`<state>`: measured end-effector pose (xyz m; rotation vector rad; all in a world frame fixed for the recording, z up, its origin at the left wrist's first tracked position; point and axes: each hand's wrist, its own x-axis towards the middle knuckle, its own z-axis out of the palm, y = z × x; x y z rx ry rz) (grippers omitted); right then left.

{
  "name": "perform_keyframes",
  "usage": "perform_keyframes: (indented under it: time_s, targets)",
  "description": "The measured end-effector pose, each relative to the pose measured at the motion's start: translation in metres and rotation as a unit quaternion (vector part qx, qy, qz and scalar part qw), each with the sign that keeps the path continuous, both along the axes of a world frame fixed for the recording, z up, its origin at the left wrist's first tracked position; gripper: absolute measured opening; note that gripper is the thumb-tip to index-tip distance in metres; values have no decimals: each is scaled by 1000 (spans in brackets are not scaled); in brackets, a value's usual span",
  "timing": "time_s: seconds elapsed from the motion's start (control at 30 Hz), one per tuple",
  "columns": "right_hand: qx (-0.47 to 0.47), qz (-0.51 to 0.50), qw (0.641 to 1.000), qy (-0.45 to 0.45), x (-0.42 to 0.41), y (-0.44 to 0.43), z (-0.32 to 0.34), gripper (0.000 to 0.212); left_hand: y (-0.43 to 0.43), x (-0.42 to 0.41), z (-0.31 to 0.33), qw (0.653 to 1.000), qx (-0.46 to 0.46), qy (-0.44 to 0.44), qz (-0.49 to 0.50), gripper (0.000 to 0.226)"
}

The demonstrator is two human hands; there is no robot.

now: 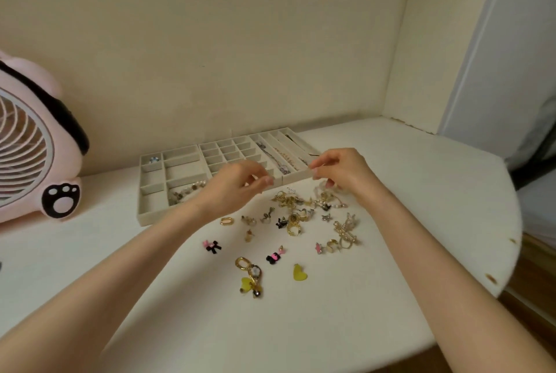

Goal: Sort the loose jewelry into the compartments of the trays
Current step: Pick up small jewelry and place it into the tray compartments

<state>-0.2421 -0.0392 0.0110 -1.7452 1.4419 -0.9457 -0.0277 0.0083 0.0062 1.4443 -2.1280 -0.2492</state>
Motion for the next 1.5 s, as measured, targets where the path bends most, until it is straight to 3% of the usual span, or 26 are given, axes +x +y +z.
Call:
perform_keyframes:
  time_s: [0.2, 0.57, 0.7, 0.83, 1.0, 1.17, 1.37, 1.5]
  targets:
    - [-17, -89, 975, 205, -25, -10, -14, 14, -13, -28, -9, 999, 3, -12, -32, 22]
    - [-18, -105, 954, 282, -26, -17, -31, 11, -28, -47, -18, 1000, -2, -3, -21, 20]
    - [-10, -104, 970, 219, -28, -18, -34, 8, -29, -53, -15, 1000, 1, 16, -22, 20]
    - [-70, -100, 992, 44, -27, -19, -31, 8, -31, -60, -13, 998, 6, 52, -21, 18]
    - [-85, -10, 986, -145, -17, -9, -10, 9, -40, -67, -10, 990, 43, 132, -38, 40]
    - [-97, 59, 973, -200, -9, -3, 6, 8, -44, -71, -5, 953, 113, 272, -67, 31]
    - [-123, 68, 967, -214, -1, -5, 21, 11, -46, -72, 0, 928, 127, 335, -98, 5]
    - [-134, 64, 963, -226, 3, -7, 32, 12, -50, -69, 5, 927, 108, 345, -98, 8]
